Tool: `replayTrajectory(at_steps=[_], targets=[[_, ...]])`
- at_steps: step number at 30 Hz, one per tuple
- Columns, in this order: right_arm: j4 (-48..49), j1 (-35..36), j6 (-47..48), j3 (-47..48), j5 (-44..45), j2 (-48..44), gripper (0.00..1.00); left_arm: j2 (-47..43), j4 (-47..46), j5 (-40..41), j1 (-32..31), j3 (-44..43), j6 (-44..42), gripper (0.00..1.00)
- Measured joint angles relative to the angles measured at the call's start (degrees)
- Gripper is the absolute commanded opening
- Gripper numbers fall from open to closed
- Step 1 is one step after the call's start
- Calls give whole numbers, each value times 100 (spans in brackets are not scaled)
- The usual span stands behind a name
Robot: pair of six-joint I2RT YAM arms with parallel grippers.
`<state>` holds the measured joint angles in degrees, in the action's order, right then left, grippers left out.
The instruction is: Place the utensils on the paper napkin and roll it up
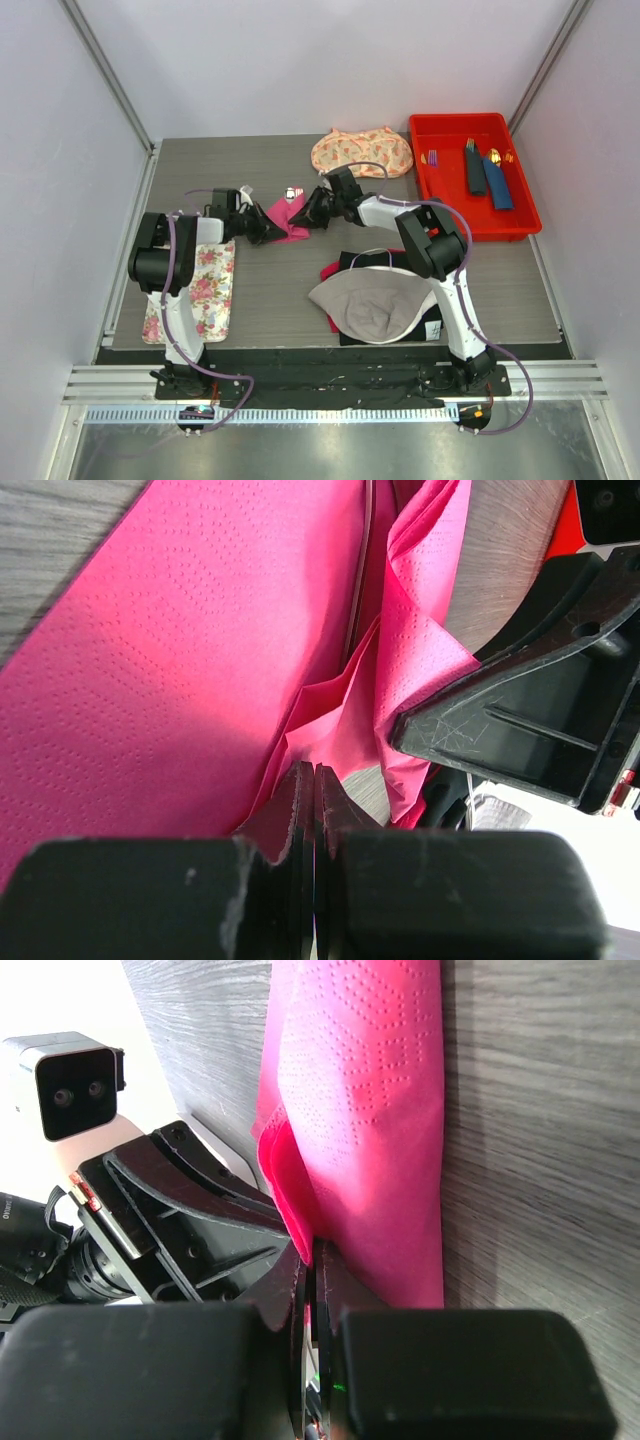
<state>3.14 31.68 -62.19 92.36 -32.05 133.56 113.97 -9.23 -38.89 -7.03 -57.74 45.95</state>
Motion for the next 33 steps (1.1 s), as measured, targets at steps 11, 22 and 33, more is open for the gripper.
replayTrajectory(at_steps=[11,22,33], targets=[[15,-208,66,-52,-140,-4,4,0,-26,-20,-2,0,2,0],[334,-254,-20,-334,-369,-258,3,20,79,-17,-9,-66,-68,0],[608,-144,-417,-334,-407,-254,3,55,144,-17,-26,-144,-144,0]])
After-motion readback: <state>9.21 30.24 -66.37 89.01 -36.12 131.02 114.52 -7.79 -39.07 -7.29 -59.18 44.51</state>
